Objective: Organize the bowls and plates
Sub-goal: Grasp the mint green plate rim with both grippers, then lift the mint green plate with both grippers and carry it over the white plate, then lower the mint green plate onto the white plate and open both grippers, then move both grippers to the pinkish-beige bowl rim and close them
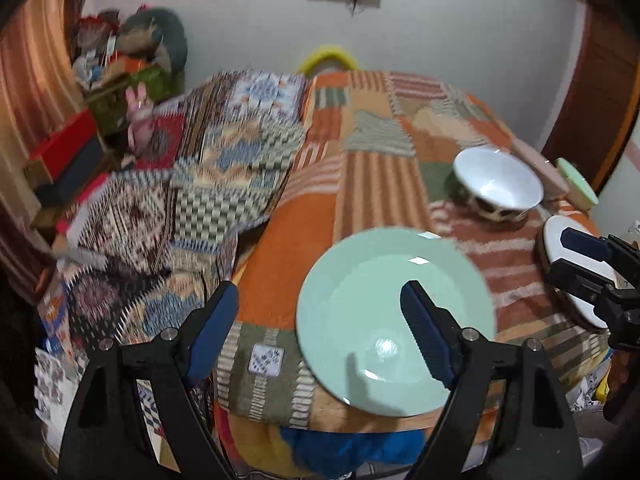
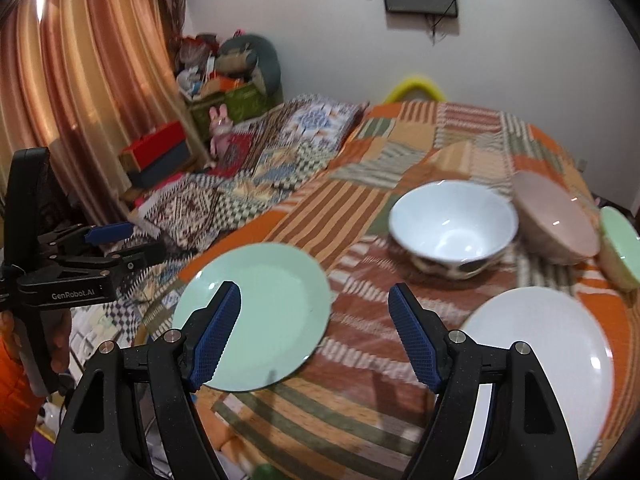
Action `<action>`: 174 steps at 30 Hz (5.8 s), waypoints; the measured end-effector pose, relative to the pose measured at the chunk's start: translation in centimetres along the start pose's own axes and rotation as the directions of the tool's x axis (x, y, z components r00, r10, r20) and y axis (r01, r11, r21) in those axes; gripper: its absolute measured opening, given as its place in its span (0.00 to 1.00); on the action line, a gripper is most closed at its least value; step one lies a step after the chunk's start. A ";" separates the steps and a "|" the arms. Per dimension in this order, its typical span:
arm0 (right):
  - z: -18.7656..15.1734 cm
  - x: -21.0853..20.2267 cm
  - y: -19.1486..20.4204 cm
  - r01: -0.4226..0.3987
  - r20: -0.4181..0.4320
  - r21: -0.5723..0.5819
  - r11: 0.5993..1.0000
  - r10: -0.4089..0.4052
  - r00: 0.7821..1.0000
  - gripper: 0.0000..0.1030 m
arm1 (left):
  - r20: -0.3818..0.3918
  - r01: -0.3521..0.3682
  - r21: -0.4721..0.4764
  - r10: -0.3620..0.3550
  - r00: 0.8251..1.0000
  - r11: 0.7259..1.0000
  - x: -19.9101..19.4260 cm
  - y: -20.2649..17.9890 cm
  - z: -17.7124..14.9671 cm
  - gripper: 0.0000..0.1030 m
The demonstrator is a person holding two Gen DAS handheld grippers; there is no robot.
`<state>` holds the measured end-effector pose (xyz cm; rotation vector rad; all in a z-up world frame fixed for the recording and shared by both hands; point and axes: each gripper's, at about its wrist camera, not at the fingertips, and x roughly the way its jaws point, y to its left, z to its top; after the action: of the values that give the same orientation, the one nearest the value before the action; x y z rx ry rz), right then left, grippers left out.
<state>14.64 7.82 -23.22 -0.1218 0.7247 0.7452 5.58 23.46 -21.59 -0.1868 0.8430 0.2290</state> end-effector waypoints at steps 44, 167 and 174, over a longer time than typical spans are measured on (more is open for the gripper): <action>-2.2 5.2 -0.5 -0.026 -0.183 0.093 0.995 0.042 0.982 0.16 | -0.113 0.126 -0.065 -0.133 0.985 0.990 5.3 1.4 -2.5 0.21; 0.8 -12.2 -23.1 0.204 0.146 0.300 0.932 -0.256 0.956 0.37 | 0.001 0.312 0.264 -0.324 0.946 0.913 4.3 -29.0 16.6 0.65; 1.2 -8.2 -24.6 0.190 0.081 0.310 0.932 -0.225 0.971 0.37 | -0.059 0.290 0.284 -0.286 0.957 0.914 10.4 -30.6 18.3 0.65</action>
<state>27.29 -14.72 -20.68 0.1199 0.6937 0.4284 33.66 0.05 -15.31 -0.0357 0.8444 -0.1751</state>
